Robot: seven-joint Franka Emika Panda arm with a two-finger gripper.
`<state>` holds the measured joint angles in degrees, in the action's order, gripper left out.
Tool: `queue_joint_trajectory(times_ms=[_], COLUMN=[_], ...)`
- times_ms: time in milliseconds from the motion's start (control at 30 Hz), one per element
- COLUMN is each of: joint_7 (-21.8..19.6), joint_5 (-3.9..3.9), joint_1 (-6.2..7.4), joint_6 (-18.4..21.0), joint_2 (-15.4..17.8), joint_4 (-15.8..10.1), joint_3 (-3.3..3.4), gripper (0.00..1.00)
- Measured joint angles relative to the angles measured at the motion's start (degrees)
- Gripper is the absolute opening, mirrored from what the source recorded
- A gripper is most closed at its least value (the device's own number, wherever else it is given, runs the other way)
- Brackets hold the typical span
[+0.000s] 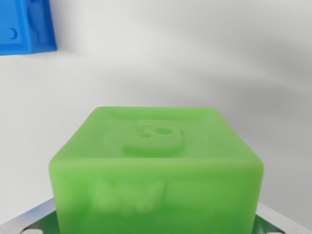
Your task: Stack cube
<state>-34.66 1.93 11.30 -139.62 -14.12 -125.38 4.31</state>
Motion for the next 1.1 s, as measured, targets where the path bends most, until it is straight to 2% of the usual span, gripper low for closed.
queue_joint_trajectory(times_ms=[1100], joint_7=[-5.58], joint_5=[-0.02], joint_1=[5.64], joint_6=[3.03], joint_2=[-2.34], joint_4=[5.45], joint_3=[-0.32], gripper=[0.00])
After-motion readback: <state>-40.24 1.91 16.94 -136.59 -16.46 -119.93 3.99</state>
